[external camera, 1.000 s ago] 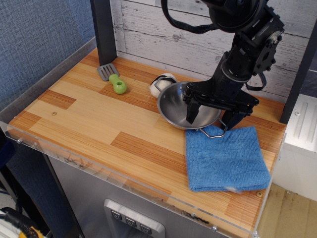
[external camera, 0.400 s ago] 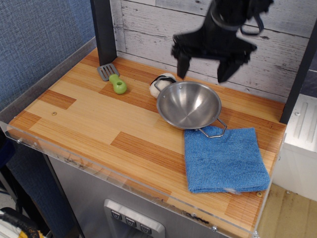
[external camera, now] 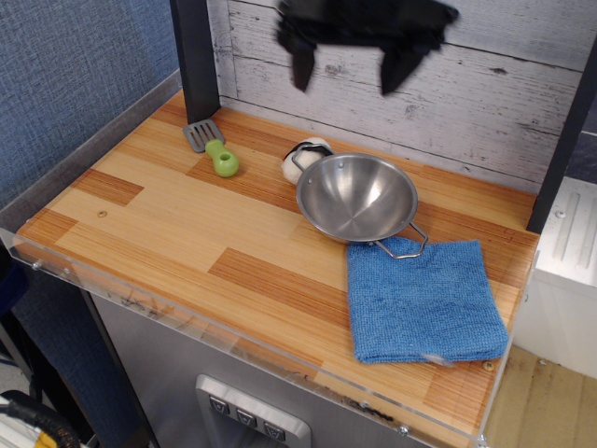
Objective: Move the metal pot behind the blue cloth.
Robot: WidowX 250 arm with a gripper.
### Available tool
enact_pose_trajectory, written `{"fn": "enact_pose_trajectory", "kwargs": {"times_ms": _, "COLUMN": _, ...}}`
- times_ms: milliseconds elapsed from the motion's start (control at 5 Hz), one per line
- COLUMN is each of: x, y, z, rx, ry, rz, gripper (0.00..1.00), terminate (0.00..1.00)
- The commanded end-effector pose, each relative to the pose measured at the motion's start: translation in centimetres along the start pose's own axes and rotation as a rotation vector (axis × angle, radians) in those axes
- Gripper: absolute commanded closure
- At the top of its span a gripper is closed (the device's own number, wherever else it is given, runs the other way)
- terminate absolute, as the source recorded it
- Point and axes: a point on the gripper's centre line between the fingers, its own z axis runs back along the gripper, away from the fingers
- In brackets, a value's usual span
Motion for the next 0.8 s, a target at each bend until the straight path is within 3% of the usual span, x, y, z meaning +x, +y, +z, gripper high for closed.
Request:
{"fn": "enact_pose_trajectory", "kwargs": {"times_ms": 0, "x": -0.43, "y": 1.84, "z": 3.47, "rx": -0.04, "ry": -0.067, "rz": 0.039, "gripper": 0.0, "terminate": 0.0}}
{"fn": "enact_pose_trajectory", "kwargs": {"times_ms": 400, "x": -0.43, "y": 1.84, "z": 3.47, "rx": -0.04, "ry": -0.067, "rz": 0.039, "gripper": 0.0, "terminate": 0.0}}
{"fn": "enact_pose_trajectory", "kwargs": {"times_ms": 600, "x": -0.43, "y": 1.84, "z": 3.47, "rx": -0.04, "ry": -0.067, "rz": 0.039, "gripper": 0.0, "terminate": 1.0}}
